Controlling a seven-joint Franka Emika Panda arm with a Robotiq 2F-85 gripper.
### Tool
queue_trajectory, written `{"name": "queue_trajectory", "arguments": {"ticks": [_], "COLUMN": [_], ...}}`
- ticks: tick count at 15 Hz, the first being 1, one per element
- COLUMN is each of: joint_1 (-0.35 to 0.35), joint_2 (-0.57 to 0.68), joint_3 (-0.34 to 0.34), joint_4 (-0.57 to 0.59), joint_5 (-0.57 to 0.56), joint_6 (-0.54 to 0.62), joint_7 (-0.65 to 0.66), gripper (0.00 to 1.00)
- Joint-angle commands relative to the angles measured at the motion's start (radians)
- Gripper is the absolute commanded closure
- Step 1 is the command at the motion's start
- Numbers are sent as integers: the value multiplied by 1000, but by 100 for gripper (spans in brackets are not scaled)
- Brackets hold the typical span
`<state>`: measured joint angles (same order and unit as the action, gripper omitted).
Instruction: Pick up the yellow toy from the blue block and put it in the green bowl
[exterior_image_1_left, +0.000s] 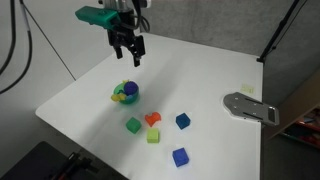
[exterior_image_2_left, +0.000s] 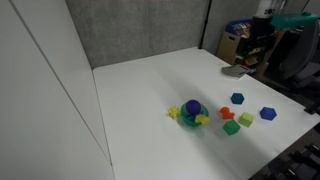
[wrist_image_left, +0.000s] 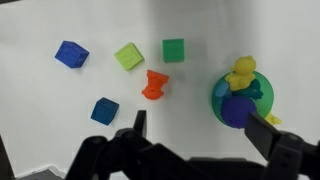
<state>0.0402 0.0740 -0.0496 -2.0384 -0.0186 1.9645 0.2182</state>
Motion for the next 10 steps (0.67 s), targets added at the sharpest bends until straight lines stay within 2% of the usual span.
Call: {"name": "queue_trajectory", "arguments": {"ticks": [1, 6, 10], "joint_1": [-34, -54, -56], "joint_2": [-173, -303, -356], "joint_3": [4, 5, 7], "joint_4": [-144, -185, -188], "joint_5": [14, 5, 7], "joint_6": [51, -4, -43], "joint_7": [-81, -117, -133], "gripper": [0, 0, 0]}}
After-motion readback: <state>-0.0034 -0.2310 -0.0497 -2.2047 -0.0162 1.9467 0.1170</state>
